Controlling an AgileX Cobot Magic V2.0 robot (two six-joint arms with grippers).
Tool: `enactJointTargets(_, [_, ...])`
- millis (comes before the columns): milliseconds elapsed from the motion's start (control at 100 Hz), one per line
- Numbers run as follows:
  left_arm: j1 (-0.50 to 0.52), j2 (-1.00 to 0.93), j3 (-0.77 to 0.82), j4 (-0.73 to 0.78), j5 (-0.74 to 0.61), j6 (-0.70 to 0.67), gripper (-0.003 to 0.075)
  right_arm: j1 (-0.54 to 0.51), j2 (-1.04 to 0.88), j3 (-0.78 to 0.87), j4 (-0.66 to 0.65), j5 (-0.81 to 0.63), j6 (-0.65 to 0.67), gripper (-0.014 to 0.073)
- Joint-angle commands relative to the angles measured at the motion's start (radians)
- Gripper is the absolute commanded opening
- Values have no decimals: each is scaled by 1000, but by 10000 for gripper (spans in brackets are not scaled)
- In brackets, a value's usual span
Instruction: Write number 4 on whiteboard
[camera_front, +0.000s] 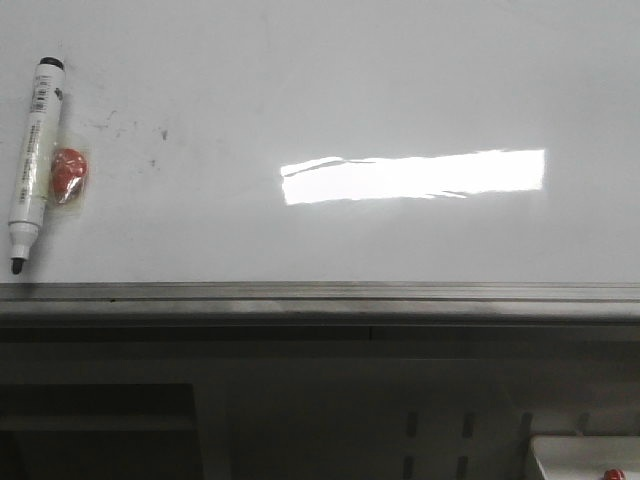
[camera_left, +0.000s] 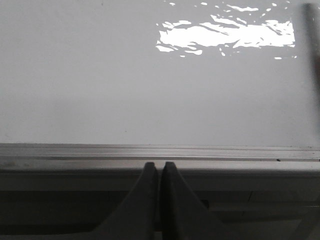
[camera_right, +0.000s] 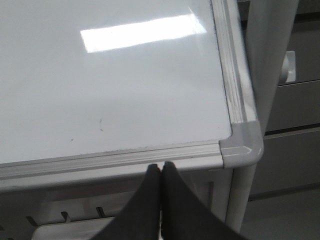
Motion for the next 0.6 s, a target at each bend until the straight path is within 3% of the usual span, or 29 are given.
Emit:
enactJointTargets(0, [-10,-25,34,-8,-46,-10,-20,-5,-15,22,-17,-40,-5,-64])
enactJointTargets(100, [-10,-25,34,-8,-46,-10,-20,-5,-15,22,-106,-142,-5,-64])
enactJointTargets(340, [-8,-25,34,24,-114,-10,-20,-5,-15,22,-61,-405,-3,-64])
enactJointTargets(590, [-8,-25,34,66,-239,-8,-20,-5,-15,22,-61,-366,-3,-64])
